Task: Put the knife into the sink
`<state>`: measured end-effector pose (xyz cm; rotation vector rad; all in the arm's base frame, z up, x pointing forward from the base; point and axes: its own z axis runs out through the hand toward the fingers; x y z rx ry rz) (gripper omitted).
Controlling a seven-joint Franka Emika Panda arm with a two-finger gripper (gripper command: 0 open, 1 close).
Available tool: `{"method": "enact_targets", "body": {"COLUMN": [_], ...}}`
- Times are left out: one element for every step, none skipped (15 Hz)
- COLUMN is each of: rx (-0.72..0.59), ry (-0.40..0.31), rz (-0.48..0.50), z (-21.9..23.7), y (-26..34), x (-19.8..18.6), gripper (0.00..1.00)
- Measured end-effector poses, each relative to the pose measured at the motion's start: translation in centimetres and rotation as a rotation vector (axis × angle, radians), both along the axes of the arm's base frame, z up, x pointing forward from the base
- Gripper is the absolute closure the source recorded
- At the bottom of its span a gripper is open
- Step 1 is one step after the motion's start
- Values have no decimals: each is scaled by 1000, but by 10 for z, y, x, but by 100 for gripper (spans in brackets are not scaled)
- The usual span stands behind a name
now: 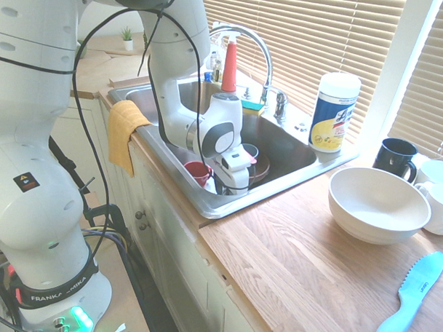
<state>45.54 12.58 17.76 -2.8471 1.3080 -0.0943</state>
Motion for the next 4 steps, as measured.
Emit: {"method": "enact_targets", "body": {"rx": [-3,-6,-11,-16], "ry": [-3,-9,-14,-15], "rz": [1,2,6,12], "z": [18,39,62,86], "y": [-1,-3,-5,-7], "x": [0,0,0,-2], "gripper": [0,0,0,0]}}
